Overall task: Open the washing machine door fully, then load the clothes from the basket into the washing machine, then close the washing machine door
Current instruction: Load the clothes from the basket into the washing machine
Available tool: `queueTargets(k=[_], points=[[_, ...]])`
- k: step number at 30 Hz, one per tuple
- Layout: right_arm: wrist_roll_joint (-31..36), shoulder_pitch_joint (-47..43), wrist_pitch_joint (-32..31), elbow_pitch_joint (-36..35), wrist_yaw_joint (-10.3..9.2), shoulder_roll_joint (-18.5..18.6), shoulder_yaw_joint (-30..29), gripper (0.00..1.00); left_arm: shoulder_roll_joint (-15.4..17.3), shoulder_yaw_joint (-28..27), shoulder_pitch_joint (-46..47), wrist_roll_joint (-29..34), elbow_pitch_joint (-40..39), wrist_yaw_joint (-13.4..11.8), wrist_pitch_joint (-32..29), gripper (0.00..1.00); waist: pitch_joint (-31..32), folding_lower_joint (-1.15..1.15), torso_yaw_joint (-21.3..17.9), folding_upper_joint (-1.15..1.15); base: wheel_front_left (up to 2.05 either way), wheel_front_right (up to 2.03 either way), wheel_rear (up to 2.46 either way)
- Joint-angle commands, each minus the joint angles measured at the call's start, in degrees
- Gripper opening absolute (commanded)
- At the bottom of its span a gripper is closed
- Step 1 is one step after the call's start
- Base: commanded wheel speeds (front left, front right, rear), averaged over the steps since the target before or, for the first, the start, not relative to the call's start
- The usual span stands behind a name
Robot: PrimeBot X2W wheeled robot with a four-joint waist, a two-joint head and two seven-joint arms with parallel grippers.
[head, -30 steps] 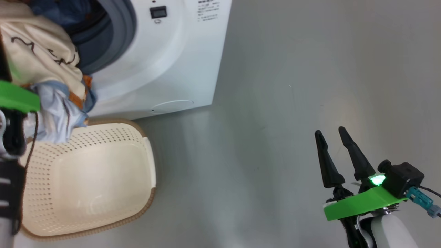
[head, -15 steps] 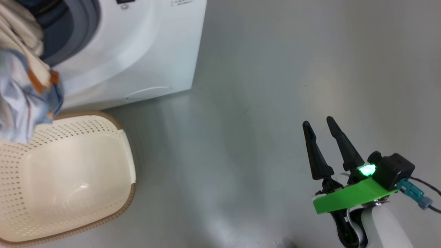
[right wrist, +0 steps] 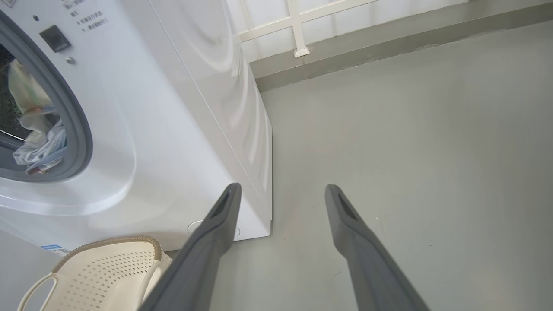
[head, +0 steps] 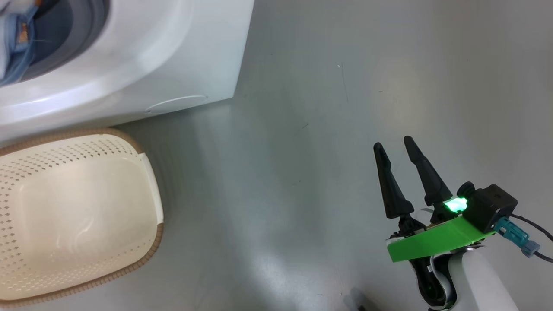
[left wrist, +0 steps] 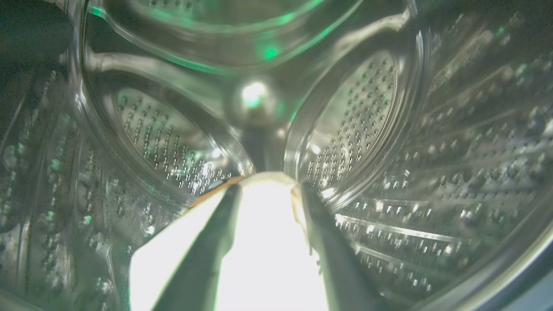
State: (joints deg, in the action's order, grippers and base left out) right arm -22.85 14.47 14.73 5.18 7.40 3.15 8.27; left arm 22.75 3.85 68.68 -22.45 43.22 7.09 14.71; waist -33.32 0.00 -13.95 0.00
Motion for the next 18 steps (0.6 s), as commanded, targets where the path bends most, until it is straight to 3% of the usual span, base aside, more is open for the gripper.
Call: queueTargets(k=[1, 5, 18], points=[[0.6, 0.3, 0.3, -1.1, 0.09, -0.2, 1.4, 1.00, 2.7, -1.2, -1.3, 0.6, 0.1, 0.2, 0.3, 1.00, 0.1, 0.00, 0.1, 0.00, 0.00, 0.00, 0.00], [0.5, 0.3, 0.3, -1.1, 0.09, -0.2, 1.4, 1.00, 2.0, -1.6, -1.7, 0.6, 3.0, 0.4, 0.3, 1.00, 0.1, 0.00, 0.5, 0.00, 0.00, 0.00, 0.00], [0.9, 0.6, 0.3, -1.2, 0.09, -0.3, 1.0, 1.00, 0.7, -1.3, -5.5, -2.4, 0.9, 0.4, 0.3, 1.00, 0.3, 0.00, 1.6, 0.00, 0.00, 0.00, 0.00]])
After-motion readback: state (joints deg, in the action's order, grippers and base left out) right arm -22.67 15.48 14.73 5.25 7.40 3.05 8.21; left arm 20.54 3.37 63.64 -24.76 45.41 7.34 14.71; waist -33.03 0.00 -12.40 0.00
